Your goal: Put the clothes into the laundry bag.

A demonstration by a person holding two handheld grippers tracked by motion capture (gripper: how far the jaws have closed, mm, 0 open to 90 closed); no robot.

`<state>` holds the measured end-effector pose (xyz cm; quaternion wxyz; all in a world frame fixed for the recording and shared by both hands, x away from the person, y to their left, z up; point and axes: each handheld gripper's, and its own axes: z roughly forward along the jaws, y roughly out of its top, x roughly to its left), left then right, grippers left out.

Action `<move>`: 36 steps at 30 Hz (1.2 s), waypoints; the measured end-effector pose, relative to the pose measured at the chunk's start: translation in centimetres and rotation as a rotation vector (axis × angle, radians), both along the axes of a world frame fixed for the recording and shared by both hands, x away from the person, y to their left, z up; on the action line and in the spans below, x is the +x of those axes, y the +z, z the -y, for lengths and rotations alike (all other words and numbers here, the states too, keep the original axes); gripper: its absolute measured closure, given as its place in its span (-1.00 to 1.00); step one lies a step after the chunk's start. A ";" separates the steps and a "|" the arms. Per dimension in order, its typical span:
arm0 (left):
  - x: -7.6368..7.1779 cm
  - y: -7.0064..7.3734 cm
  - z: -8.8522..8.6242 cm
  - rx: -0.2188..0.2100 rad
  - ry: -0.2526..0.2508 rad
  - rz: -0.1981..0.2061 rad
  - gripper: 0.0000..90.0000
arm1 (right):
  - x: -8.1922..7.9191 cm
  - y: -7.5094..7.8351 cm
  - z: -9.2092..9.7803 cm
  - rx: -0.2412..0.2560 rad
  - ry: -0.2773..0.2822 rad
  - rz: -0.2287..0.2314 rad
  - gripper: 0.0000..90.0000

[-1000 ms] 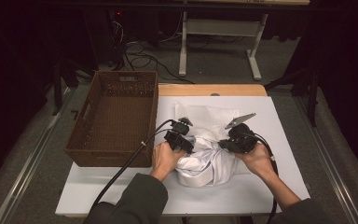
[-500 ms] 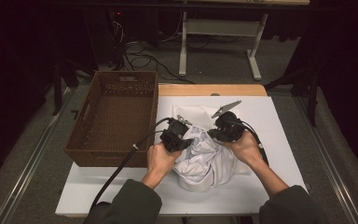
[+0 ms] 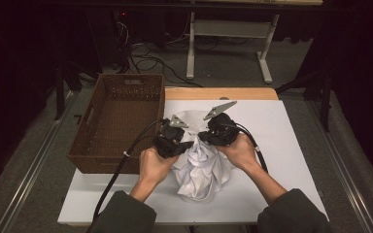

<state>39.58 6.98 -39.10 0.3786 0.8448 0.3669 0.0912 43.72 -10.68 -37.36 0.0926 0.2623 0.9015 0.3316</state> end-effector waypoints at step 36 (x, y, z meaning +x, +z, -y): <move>1.2 -6.6 3.3 0.192 0.060 -0.153 0.24 | -0.2 -3.9 4.0 -0.087 -0.088 0.010 1.00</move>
